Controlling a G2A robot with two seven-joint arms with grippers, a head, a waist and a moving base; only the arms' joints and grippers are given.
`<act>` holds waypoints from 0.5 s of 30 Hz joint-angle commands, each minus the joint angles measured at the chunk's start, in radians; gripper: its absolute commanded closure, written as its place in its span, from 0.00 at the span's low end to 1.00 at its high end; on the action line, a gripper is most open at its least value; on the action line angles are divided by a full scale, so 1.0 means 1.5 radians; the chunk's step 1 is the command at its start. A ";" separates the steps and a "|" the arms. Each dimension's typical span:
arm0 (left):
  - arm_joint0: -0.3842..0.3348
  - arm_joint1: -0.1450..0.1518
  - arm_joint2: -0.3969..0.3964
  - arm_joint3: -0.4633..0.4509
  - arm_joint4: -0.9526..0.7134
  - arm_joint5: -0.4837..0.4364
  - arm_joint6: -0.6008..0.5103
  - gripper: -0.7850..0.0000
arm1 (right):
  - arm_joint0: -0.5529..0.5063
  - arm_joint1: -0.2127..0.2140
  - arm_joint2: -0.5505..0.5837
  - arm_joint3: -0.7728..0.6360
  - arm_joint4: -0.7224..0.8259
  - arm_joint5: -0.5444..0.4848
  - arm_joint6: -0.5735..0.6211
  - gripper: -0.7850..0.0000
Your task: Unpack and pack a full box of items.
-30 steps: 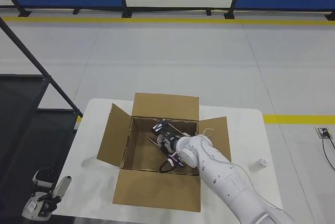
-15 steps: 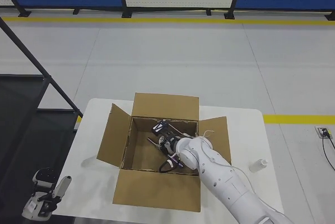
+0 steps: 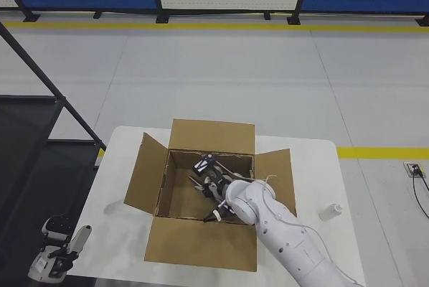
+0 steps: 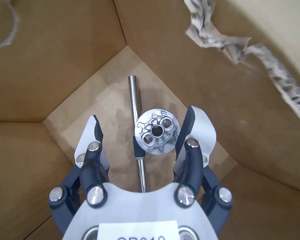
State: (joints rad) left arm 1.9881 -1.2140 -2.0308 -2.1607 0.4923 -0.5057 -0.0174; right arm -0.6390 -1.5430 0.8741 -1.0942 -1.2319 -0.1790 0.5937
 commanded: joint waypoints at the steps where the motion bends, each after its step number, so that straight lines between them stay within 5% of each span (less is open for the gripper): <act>1: 0.000 0.000 0.000 0.000 0.000 0.000 0.000 0.00 | -0.044 0.012 0.022 -0.085 -0.024 0.006 0.011 0.22; 5: 0.000 0.000 0.000 0.000 0.000 0.000 0.000 0.00 | -0.139 0.038 0.078 -0.256 -0.088 0.023 0.045 0.00; 15: 0.000 0.000 0.000 0.000 0.000 0.000 0.000 0.00 | -0.434 0.085 0.274 -0.642 -0.264 0.126 0.041 0.00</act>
State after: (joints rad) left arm 1.9881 -1.2140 -2.0308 -2.1607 0.4923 -0.5057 -0.0174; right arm -1.2324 -1.4205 1.2432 -2.0030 -1.6056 -0.0197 0.6675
